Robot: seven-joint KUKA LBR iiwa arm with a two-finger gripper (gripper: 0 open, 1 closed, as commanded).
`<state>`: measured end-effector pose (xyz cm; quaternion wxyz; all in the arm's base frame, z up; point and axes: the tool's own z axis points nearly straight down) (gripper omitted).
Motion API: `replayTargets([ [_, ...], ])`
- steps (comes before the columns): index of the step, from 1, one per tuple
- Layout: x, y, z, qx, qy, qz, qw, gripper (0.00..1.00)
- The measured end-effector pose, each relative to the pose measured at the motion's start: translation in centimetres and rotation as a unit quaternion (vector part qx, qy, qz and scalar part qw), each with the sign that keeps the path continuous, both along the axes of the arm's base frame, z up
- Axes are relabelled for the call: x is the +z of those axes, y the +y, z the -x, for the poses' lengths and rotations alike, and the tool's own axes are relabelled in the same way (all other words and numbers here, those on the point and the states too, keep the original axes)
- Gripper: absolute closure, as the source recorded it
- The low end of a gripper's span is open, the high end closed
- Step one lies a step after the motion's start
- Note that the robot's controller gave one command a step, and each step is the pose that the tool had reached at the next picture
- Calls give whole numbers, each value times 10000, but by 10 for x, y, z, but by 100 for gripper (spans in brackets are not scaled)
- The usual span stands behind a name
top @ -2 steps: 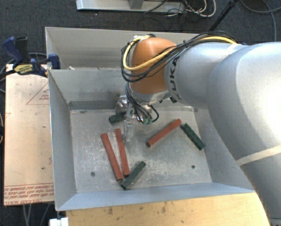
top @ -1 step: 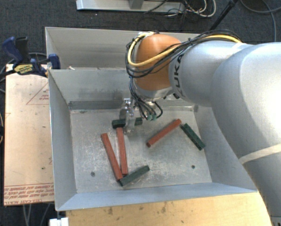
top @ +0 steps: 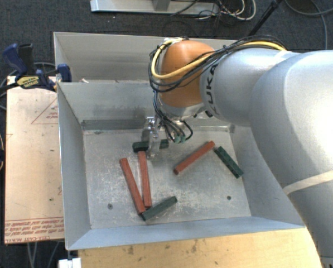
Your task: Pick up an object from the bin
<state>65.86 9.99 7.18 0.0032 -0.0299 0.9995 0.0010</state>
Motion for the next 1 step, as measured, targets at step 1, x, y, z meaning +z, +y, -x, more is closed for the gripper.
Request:
replayTargets([
  [1, 101, 0, 0, -3, 31, 6, 10000, 100],
])
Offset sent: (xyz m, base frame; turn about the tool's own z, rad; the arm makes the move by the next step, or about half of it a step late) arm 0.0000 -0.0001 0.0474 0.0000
